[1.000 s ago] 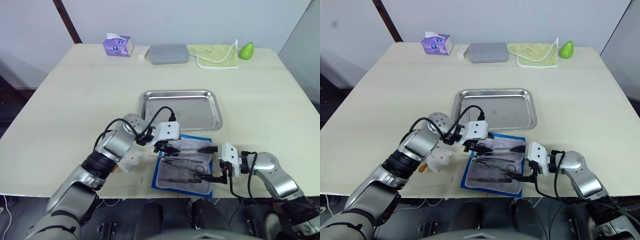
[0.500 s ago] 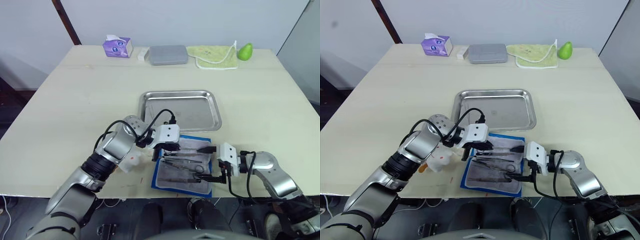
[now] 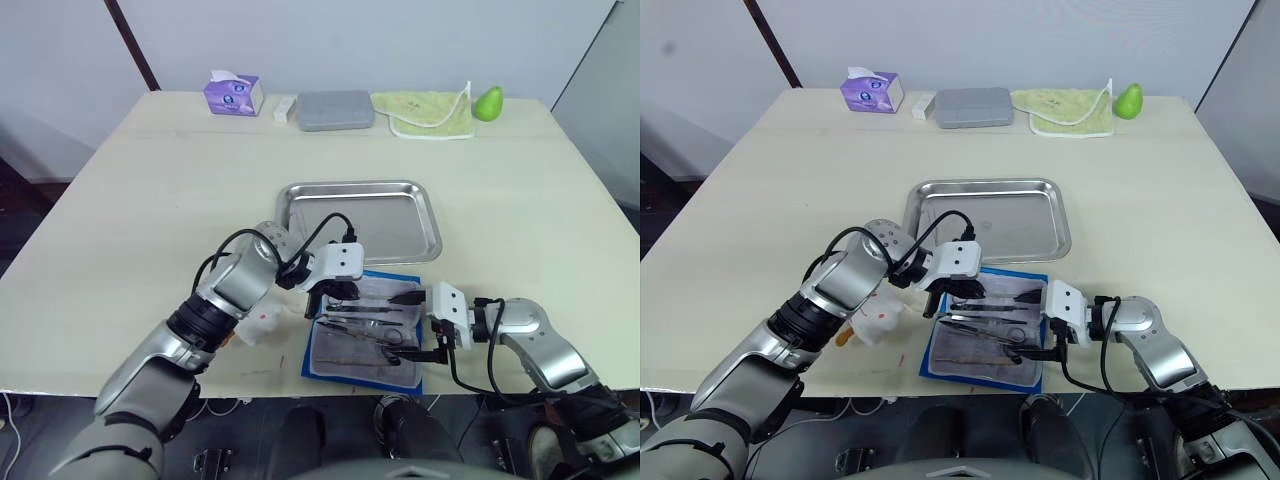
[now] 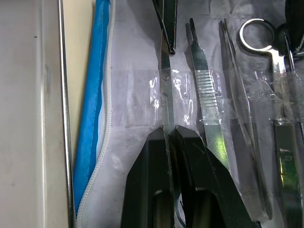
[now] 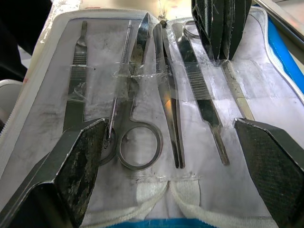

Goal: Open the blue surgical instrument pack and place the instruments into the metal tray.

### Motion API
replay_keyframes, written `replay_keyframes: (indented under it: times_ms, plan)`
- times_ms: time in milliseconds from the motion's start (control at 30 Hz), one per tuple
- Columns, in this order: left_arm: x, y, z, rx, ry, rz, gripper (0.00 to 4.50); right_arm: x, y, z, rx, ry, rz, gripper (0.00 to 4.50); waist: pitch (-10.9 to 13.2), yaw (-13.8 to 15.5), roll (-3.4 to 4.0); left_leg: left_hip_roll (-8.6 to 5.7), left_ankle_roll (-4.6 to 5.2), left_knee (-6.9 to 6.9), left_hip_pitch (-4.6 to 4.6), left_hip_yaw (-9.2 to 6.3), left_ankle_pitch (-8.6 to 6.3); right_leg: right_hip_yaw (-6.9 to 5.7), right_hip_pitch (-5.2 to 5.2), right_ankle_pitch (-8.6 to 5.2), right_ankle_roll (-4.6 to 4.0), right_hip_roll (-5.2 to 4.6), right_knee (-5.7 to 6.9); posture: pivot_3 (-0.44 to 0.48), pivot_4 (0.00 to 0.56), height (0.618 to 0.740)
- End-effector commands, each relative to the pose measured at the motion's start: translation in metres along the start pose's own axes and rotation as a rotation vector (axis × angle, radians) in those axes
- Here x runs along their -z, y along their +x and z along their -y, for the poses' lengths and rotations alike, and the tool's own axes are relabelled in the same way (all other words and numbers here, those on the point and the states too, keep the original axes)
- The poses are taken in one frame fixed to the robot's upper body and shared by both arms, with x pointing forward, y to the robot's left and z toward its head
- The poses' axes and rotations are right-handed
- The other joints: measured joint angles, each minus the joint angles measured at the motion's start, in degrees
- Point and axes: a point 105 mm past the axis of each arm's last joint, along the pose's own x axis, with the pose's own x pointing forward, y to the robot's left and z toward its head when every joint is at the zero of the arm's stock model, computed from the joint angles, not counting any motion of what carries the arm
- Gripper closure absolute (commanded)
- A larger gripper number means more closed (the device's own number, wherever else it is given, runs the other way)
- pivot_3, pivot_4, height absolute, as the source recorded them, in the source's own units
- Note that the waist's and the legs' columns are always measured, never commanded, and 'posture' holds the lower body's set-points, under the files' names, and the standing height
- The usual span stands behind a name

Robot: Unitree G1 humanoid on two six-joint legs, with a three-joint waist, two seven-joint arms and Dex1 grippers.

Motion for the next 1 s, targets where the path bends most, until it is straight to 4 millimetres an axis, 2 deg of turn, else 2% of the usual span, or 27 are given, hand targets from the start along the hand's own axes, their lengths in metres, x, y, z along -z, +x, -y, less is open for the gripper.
replay_keyframes:
  times_ms: [33,700,1000]
  plan:
    - [-0.02,-0.01,-0.007,-0.025,0.056,0.006,4.47,0.054,0.011,-0.026,-0.057,0.131,-0.216,0.0,0.0,0.0,0.0,0.0,0.0,0.0,0.0,-0.01,0.0,-0.01,0.0,0.0,0.0,0.01,-0.01,0.0,0.15,0.74]
    - [-0.029,-0.021,-0.013,-0.024,0.063,-0.01,4.47,0.058,0.012,-0.031,-0.059,0.153,-0.231,0.0,0.0,-0.1,0.0,0.02,0.0,-0.03,0.0,-0.02,0.0,0.01,-0.02,-0.03,-0.02,0.05,0.0,0.0,0.15,0.74]
    - [-0.025,-0.03,-0.015,-0.024,0.054,-0.027,4.47,0.06,0.013,-0.034,-0.067,0.165,-0.24,0.0,0.0,-0.2,0.0,0.1,0.0,-0.06,0.02,-0.04,0.0,0.01,-0.03,-0.06,-0.07,0.15,0.0,0.0,0.15,0.74]
